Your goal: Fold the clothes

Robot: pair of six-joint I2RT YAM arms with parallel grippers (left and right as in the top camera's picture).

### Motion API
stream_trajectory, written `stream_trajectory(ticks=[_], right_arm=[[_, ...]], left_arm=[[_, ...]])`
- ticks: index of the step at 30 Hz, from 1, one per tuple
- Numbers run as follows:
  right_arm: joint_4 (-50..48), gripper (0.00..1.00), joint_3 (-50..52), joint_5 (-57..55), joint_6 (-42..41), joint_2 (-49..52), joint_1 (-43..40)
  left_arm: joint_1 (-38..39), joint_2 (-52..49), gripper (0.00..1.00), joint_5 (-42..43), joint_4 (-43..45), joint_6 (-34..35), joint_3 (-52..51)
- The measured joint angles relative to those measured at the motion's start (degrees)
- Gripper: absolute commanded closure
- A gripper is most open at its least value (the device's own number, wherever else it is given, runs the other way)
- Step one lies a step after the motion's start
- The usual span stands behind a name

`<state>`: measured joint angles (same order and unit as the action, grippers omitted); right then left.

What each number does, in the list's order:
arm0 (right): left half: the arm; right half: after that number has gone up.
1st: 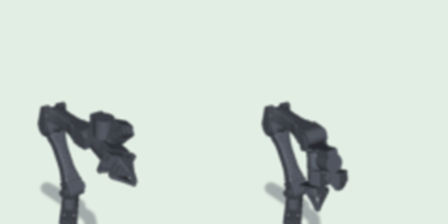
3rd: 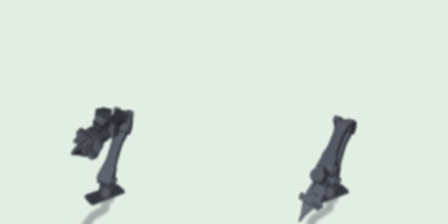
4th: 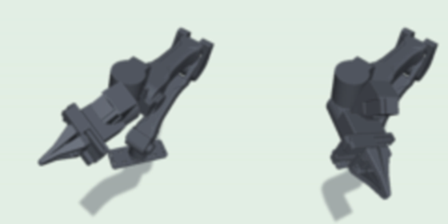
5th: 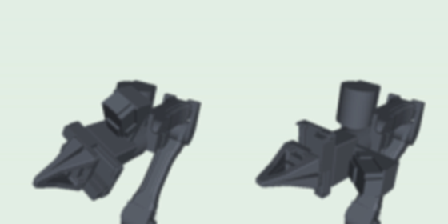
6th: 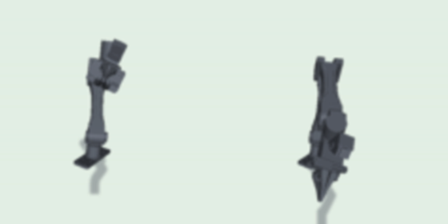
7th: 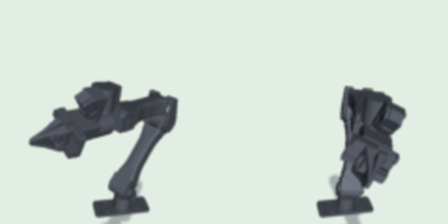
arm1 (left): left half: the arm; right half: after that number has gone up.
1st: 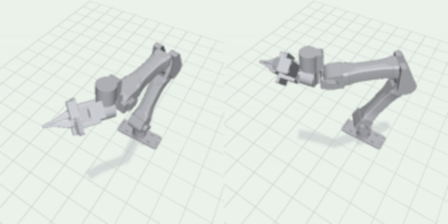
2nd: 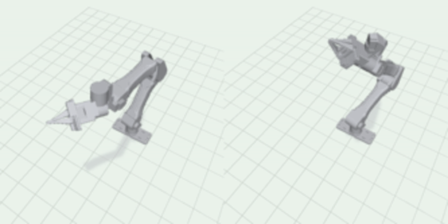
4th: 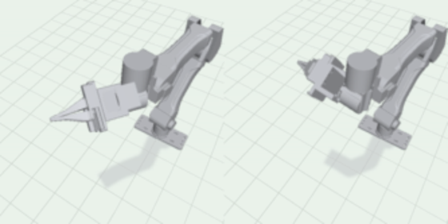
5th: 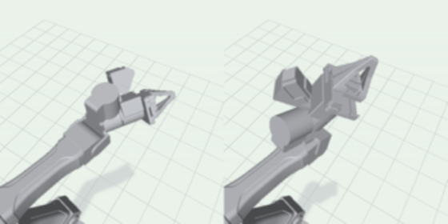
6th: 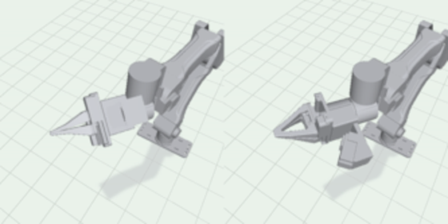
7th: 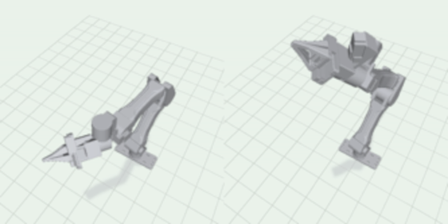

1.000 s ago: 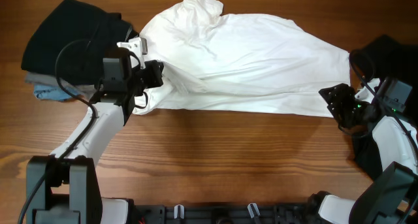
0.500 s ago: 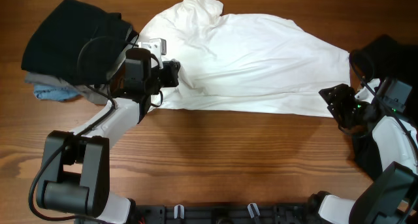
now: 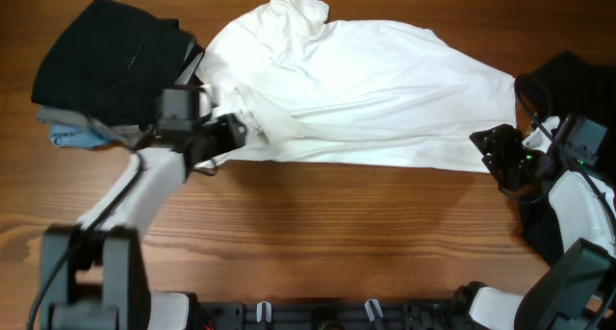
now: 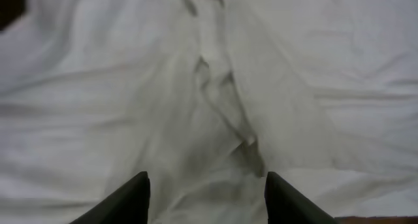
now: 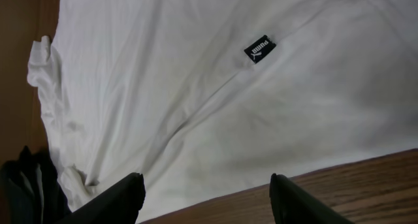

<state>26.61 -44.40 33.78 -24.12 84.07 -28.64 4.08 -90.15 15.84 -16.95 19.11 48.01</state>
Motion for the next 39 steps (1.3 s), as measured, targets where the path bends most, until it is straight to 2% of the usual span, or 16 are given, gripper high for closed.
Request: stream_trajectory(ticks=[5,10,11,13,15,16,17,18,20,23,27,29,30,32,39], right_arm=[[0.00,0.34,0.00,-0.02,0.00,0.00,0.00],[0.11,0.34,0.00,-0.04,0.00,0.00,0.00],[0.17,0.34,0.00,-0.22,0.00,0.00,0.00],[0.17,0.34,0.00,-0.39,0.00,0.00,0.00],[0.17,0.34,0.00,-0.46,0.00,0.00,0.00],[0.17,0.34,0.00,-0.48,0.00,0.00,0.00],[0.17,0.34,0.00,-0.52,0.00,0.00,0.00],[0.17,0.34,0.00,-0.61,0.00,0.00,0.00],[0.17,0.34,0.00,-0.63,0.00,0.00,0.00],[0.20,0.34,0.00,-0.63,0.00,0.00,0.00],[0.17,0.34,0.00,-0.63,0.00,0.00,0.00],[0.17,0.34,0.00,-0.63,0.00,0.00,0.00],[0.17,0.34,0.00,-0.63,0.00,0.00,0.00],[0.17,0.34,0.00,-0.63,0.00,0.00,0.00],[0.17,0.34,0.00,-0.66,0.00,0.00,0.00]], left_arm=[[-6.08,3.91,0.39,-0.61,-7.10,-3.10,0.50],[-6.71,3.19,0.40,-0.50,-13.73,-7.15,0.52],[-6.71,2.86,0.43,-0.55,-14.27,-8.15,0.50],[-6.71,2.36,0.57,-0.74,-14.29,-9.35,0.50],[-6.71,2.16,0.62,-1.55,-13.62,-10.67,0.50],[-6.71,2.08,0.60,-1.86,-12.96,-10.99,0.48],[-6.71,2.05,0.50,-2.27,-12.26,-11.41,0.50],[-6.71,2.01,0.46,-2.56,-11.67,-11.74,0.50],[-6.71,1.81,0.46,-2.89,-11.10,-12.70,0.50],[-6.71,0.98,0.41,-2.99,-11.10,-13.86,0.50],[-6.71,-1.11,0.43,-2.89,-11.10,-14.58,0.50],[-6.71,-2.51,0.59,-2.89,-11.10,-15.06,0.50],[-6.71,-2.78,0.77,-2.82,-11.10,-15.91,0.50],[-6.71,-3.08,0.96,-2.67,-11.13,-16.65,0.50],[-6.71,-3.34,0.96,-3.10,-9.60,-18.86,0.63]])
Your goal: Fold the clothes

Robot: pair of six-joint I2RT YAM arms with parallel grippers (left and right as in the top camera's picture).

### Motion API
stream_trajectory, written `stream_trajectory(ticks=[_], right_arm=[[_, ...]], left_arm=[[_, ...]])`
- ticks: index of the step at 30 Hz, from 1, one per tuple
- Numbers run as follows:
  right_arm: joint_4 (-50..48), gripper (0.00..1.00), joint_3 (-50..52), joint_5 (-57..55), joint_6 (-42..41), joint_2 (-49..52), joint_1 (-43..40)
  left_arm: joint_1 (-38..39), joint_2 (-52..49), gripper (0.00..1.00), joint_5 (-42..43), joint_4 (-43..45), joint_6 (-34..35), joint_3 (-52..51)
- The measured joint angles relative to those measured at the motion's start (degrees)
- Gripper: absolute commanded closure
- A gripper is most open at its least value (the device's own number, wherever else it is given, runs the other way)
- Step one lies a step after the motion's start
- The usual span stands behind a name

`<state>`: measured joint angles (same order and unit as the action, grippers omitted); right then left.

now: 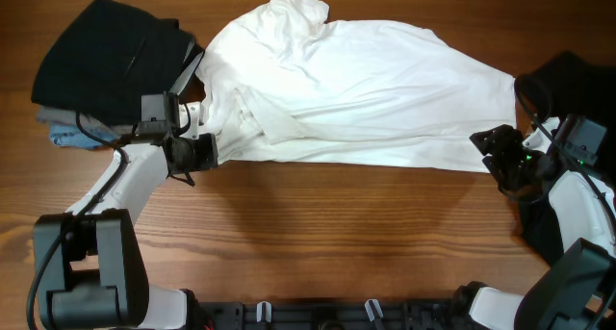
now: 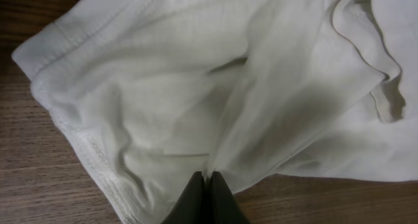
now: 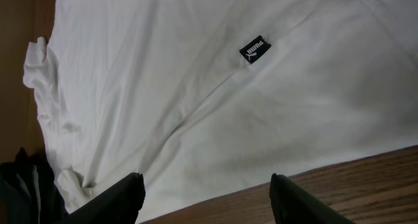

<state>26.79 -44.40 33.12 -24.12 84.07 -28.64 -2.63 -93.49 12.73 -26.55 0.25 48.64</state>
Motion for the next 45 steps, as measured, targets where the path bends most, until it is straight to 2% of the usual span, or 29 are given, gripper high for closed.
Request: stream_trajectory(ticks=[3,7,10,11,14,15,16,18,25,31,34,36,38,39,42,45], right_arm=[[0.00,0.34,0.00,-0.20,0.00,0.00,0.00],[-0.02,0.34,0.00,-1.27,0.00,0.00,0.00],[-0.02,0.33,0.00,-1.97,0.00,0.00,0.00],[0.00,0.34,0.00,-2.12,0.00,0.00,0.00],[-0.02,0.33,0.00,-2.34,0.00,0.00,0.00],[-0.02,0.33,0.00,-2.34,0.00,0.00,0.00],[-0.02,0.33,0.00,-2.34,0.00,0.00,0.00],[-0.02,0.33,0.00,-2.38,0.00,0.00,0.00],[0.09,0.31,0.00,-3.28,0.00,0.00,0.00],[0.70,0.31,0.00,-4.46,0.44,0.00,0.00],[1.53,0.31,0.00,-4.76,0.46,0.00,0.00],[1.95,0.31,0.00,-4.92,0.46,0.00,0.00],[2.49,0.31,0.00,-4.92,0.46,0.00,0.00],[2.73,0.31,0.00,-4.92,0.48,0.00,0.00],[3.02,0.31,0.00,-4.94,1.22,0.00,0.00],[3.15,0.31,0.00,-4.94,1.70,0.00,0.00]], left_arm=[[0.00,-0.15,0.96,-1.77,0.94,-0.20,1.20],[0.00,-0.26,0.96,-3.96,6.36,-0.24,3.56],[0.00,-0.26,0.71,-4.66,9.51,-0.37,4.07],[0.00,-0.26,0.67,-4.90,9.88,-0.63,4.07],[0.00,-0.33,0.66,-5.42,10.36,-0.85,4.09],[0.00,-0.33,0.60,-5.46,10.32,-0.85,4.07],[0.00,-0.37,0.50,-5.46,10.34,-0.85,4.07],[0.00,-0.37,0.43,-5.64,10.08,-1.18,4.09],[0.00,-0.44,0.40,-6.91,0.09,-1.07,4.15],[0.00,-0.74,0.39,-8.85,-0.46,-1.07,3.58],[0.00,-2.19,0.41,-9.49,-0.13,-1.07,3.30],[0.00,-3.43,0.51,-9.90,0.61,-1.05,3.26],[0.00,-5.09,0.74,-10.12,1.51,-0.92,3.26],[0.00,-6.10,0.94,-10.75,1.97,-1.05,3.28],[-0.50,-6.64,0.96,-11.19,4.00,-0.37,3.37],[-1.46,-6.97,0.93,-10.95,6.05,1.66,3.34]])
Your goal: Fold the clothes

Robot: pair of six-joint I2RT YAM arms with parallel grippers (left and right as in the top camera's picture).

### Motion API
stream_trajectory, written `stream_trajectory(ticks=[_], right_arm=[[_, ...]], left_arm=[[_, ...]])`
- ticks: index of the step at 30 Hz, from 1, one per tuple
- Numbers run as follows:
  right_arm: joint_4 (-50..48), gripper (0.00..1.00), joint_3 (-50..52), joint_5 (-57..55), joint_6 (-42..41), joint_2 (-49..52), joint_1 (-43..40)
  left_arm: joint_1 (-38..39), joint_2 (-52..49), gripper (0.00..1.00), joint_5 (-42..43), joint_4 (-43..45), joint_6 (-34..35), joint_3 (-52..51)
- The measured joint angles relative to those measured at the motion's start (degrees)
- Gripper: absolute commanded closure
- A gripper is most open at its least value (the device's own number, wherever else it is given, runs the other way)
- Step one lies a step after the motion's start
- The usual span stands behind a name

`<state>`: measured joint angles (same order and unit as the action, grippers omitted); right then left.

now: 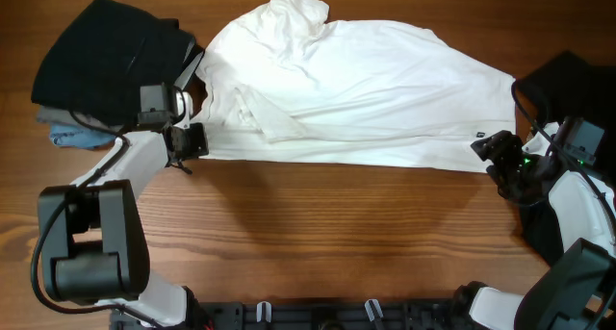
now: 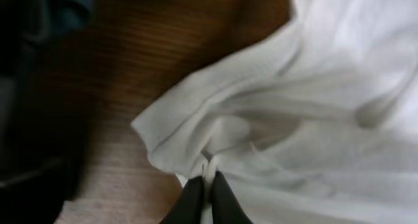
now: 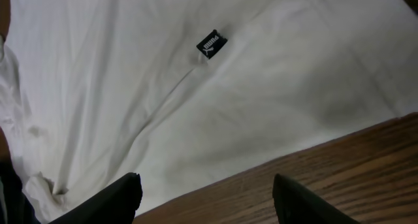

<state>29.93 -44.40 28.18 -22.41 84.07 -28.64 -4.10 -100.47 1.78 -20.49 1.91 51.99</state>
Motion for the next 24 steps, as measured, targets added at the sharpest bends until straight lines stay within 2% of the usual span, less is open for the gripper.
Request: stream_trajectory(ticks=[2,6,8,12,15,18,22,24], right_arm=[[0.07,0.31,0.00,0.00,0.07,0.00,0.00],[0.28,0.30,0.00,-0.76,0.26,0.00,0.00],[2.43,0.29,-0.02,-1.84,0.24,0.00,0.00],[5.25,0.29,0.35,-7.69,-1.09,0.28,0.00],[3.06,0.29,2.10,-10.56,-2.40,1.64,0.00],[-1.38,0.29,3.21,-11.34,-3.26,4.57,0.00],[-3.21,0.29,2.58,-11.45,-4.39,5.92,-0.04],[-4.57,0.34,2.19,-11.72,-4.94,6.56,-0.04]], left_arm=[[-0.66,-0.17,0.72,0.22,0.90,0.83,-0.02],[-1.88,-0.20,0.52,0.39,0.61,2.29,0.00],[-2.03,-0.20,0.48,0.52,0.13,2.45,0.07],[-2.08,-0.15,0.53,0.63,-0.48,2.89,0.26],[-2.08,-0.15,0.69,0.59,-0.83,2.99,0.31],[-2.16,-0.15,0.78,0.37,-1.36,3.10,0.33],[-2.29,-0.15,0.83,0.20,-1.77,2.93,0.33],[-2.29,-0.15,0.85,0.20,-1.79,2.93,0.33]])
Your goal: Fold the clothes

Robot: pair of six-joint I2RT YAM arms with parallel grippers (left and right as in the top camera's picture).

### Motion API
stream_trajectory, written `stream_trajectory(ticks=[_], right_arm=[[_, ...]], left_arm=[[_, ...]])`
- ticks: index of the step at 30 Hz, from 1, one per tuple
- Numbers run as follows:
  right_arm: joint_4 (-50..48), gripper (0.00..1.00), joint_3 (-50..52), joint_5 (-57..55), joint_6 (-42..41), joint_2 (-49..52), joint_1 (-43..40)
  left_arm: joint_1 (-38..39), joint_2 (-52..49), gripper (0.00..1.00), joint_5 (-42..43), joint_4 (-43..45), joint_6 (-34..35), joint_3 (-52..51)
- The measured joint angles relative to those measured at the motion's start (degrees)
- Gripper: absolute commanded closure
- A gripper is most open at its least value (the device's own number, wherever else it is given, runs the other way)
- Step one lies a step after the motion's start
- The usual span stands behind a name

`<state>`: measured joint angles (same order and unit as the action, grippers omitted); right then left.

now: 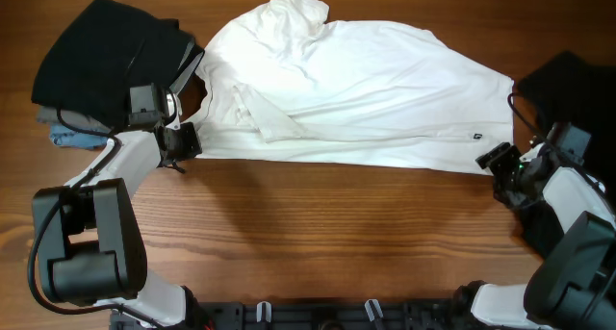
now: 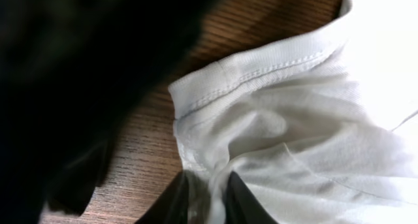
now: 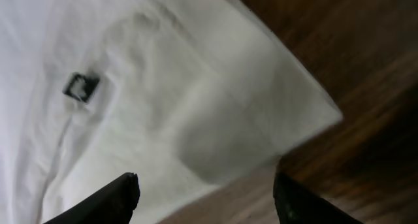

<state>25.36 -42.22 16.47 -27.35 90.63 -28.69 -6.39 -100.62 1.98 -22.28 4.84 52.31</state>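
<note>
A white shirt (image 1: 366,89) lies spread across the middle of the table, with its small black label (image 1: 474,135) showing near the right hem. At the shirt's left sleeve, my left gripper (image 1: 183,140) has its fingers a narrow gap apart. A fold of the sleeve hem (image 2: 261,74) still lies between them (image 2: 208,196). My right gripper (image 1: 502,162) stands wide open just off the shirt's lower right corner (image 3: 215,119). It holds nothing, and the label (image 3: 81,87) lies ahead of it.
A stack of black clothes (image 1: 106,61) on a blue piece (image 1: 67,133) sits at the far left, close to my left gripper. Another dark garment (image 1: 568,80) lies at the right edge. Bare wooden table (image 1: 337,224) runs along the front.
My left gripper's fingers, then pressed together on the sleeve, now stand slightly apart with cloth between them. My right gripper has shifted right, from over the hem to the shirt's corner.
My left gripper was open over the crumpled left sleeve. Then it was shut on a fold there. Later the sleeve lay further left and flatter, still pinched. Now the fingers have parted a little. My right gripper stayed open at the right hem throughout.
</note>
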Motion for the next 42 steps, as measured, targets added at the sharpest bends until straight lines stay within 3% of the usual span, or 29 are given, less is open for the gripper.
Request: stream_trajectory(ticks=[6,9,12,16,21,32,34,35,37,38,42], right_arm=[[-3.17,0.62,-0.50,-1.95,-2.05,1.42,0.00],[-3.93,0.85,-0.42,-3.30,-3.04,1.79,0.00],[-3.80,0.96,-0.26,-4.09,-3.13,2.19,-0.02],[-1.79,0.96,-0.28,-4.22,-2.84,2.01,0.00],[8.94,0.96,-0.07,-8.37,-5.55,-0.85,0.04],[20.20,0.96,0.70,-20.70,-7.56,-6.12,0.04],[20.50,0.90,0.74,-21.49,-7.56,-6.12,0.09],[20.48,0.77,0.79,-21.68,-7.56,-6.14,0.15],[20.17,0.46,0.83,-22.64,-7.78,-6.14,0.20],[19.89,0.37,0.83,-23.19,-7.93,-6.14,0.15],[19.58,0.29,0.83,-24.06,-8.11,-6.14,0.13]], left_arm=[[0.00,0.00,0.91,0.07,-0.09,0.02,0.00],[0.00,0.00,0.96,0.22,-0.09,0.02,0.00],[0.00,0.00,0.96,0.46,-0.15,0.17,0.02],[0.00,0.00,0.96,0.46,-0.87,0.17,0.11],[-0.68,0.13,0.96,0.94,-5.25,1.33,0.87],[-9.18,1.27,0.96,-0.35,-21.24,5.86,1.68],[-11.23,1.44,0.96,-0.48,-23.19,6.58,1.55],[-12.24,1.60,0.95,-0.42,-23.82,6.86,1.36],[-13.33,2.01,0.80,-0.44,-24.06,7.15,0.92],[-13.64,2.25,0.76,-0.63,-24.02,7.41,0.72],[-13.66,3.82,0.63,-1.40,-24.02,7.85,-0.20]])
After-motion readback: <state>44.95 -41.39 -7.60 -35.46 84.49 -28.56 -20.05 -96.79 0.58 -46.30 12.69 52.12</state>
